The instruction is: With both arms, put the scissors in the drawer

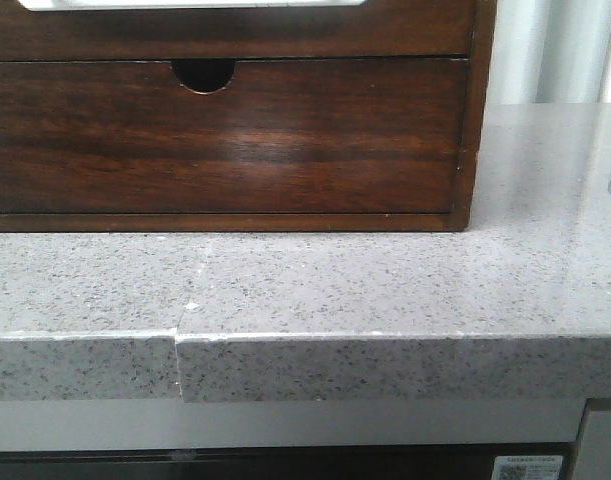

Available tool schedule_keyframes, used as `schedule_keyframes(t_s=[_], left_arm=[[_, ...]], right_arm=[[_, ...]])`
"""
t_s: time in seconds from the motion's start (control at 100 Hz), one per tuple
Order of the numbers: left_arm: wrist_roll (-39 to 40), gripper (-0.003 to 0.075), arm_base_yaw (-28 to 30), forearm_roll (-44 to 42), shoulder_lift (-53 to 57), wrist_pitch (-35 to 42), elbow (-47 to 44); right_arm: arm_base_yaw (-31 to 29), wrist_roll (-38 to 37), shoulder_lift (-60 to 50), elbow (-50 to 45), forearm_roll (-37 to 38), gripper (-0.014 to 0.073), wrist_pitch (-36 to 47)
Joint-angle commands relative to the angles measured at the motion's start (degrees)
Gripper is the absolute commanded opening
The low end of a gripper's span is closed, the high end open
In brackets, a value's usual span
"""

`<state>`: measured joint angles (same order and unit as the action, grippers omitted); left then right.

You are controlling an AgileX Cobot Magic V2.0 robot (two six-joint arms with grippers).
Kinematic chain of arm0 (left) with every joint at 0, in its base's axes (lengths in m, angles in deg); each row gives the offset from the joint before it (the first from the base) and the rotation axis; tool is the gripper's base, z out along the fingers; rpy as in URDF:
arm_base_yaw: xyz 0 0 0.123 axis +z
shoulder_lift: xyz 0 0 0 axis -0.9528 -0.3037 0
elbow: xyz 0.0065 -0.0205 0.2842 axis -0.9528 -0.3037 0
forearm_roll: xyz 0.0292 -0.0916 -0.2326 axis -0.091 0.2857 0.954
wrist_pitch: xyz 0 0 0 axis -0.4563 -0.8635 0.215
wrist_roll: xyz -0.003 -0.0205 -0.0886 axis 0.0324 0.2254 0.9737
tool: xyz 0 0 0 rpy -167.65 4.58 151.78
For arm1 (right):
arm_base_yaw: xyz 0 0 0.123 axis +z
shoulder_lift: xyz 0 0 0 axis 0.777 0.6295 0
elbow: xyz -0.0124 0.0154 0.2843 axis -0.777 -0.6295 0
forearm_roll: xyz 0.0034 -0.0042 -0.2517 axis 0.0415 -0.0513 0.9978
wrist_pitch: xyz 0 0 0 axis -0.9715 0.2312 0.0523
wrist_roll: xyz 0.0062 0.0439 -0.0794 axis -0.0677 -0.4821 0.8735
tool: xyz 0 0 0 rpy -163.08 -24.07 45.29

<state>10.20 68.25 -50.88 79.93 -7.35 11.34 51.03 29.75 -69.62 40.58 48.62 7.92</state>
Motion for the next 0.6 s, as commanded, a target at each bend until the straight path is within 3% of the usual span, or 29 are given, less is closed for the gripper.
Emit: schedule_keyframes(t_s=[0.0, 0.22, 0.59], left_arm=[[-0.2, -0.002, -0.5, -0.5, -4.6, 1.9, 5.5], [-1.6, -0.002, -0.5, -0.5, -9.6, 1.3, 10.0], [-1.6, -0.002, -0.5, -0.3, -9.7, 1.2, 10.0]], right_arm=[[0.1, 0.0, 4.8, 5.5, 1.5, -0.0069, -0.1], [0.1, 0.1, 13.0, 12.9, 3.8, -0.0069, -2.7], [0.1, 0.1, 14.0, 13.1, 3.8, -0.0069, -1.2]])
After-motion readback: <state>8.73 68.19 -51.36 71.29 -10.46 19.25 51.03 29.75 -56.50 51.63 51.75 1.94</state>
